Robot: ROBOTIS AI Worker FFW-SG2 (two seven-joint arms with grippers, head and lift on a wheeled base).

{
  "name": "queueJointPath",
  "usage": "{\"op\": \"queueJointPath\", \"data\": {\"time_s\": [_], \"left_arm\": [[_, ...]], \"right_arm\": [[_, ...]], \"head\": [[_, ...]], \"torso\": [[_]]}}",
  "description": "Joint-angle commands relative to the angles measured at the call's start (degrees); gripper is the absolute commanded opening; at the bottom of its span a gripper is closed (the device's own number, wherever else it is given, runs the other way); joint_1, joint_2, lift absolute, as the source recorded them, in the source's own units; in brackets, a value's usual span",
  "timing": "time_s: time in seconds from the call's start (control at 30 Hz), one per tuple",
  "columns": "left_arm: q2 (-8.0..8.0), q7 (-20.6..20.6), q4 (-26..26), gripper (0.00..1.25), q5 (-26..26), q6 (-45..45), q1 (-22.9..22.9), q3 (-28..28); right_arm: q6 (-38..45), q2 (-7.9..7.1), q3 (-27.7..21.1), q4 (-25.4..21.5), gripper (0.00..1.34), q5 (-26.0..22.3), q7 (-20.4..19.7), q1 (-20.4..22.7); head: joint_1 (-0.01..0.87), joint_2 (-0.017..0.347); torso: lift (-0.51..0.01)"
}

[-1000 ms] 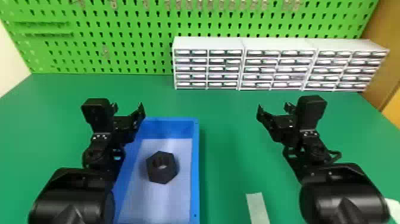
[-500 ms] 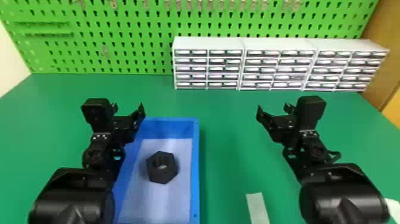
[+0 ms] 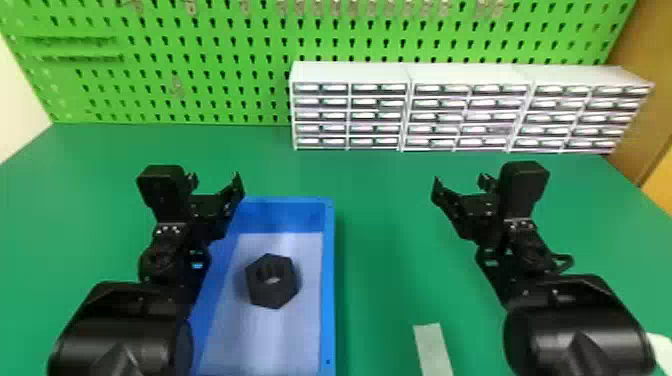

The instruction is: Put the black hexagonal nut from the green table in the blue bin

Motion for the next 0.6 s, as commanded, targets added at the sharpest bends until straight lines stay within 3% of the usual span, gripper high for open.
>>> {"op": "queueJointPath", "data": {"time_s": [0.0, 0.57], "left_arm": [[0.00, -0.1, 0.0, 0.76, 0.0, 0.0, 0.0, 0.0], [0.00, 0.0, 0.0, 0.76, 0.2, 0.0, 0.0, -0.1]], "right_arm": [[0.0, 0.09, 0.0, 0.0, 0.93, 0.0, 0.0, 0.0], [0.0, 0.27, -0.1, 0.0, 0.93, 0.0, 0.0, 0.1]], "head": [[0.686, 0.051], [0.686, 0.051]], "torso": [[-0.096], [-0.096]]}}
